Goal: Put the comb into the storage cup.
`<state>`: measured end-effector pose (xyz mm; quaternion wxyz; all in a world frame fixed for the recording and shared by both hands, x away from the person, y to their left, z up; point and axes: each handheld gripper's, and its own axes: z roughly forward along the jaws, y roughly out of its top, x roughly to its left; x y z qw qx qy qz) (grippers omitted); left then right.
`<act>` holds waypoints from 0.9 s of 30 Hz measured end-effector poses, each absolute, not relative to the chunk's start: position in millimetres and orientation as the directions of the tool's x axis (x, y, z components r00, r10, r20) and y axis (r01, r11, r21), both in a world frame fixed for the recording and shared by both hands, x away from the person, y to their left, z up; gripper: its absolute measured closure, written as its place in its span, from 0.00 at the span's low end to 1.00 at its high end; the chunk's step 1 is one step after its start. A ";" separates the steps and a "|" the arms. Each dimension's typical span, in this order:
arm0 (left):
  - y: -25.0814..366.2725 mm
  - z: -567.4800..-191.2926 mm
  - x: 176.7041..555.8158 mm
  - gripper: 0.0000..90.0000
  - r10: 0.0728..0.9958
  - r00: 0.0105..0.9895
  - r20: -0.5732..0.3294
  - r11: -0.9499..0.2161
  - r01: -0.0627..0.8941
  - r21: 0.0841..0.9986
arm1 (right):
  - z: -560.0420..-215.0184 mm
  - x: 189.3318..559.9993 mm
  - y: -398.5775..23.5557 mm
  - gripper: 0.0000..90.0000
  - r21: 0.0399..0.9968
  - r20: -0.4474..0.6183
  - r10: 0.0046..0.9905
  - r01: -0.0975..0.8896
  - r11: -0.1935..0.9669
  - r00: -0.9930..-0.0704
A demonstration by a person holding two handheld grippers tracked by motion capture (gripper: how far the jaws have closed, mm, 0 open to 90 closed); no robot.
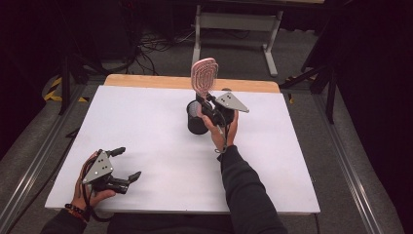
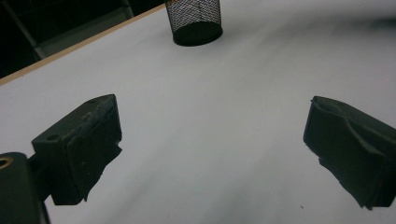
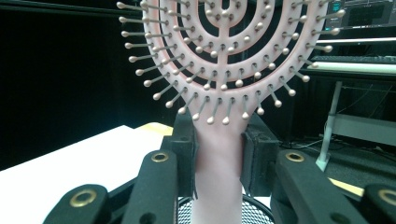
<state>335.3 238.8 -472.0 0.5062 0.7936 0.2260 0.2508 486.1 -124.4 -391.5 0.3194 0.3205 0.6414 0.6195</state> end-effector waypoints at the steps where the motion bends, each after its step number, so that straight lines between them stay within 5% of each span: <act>1: 238.8 -472.0 335.2 0.06 0.613 0.772 0.169 -0.385 0.105 0.917 | -391.9 486.2 -124.3 0.78 0.999 -0.012 0.809 0.017 0.027 -0.588; 27: 236.6 -473.9 336.0 0.06 0.601 0.780 0.171 -0.400 0.109 0.910 | -423.0 482.8 -125.4 0.78 0.995 0.014 0.816 0.090 0.046 -0.578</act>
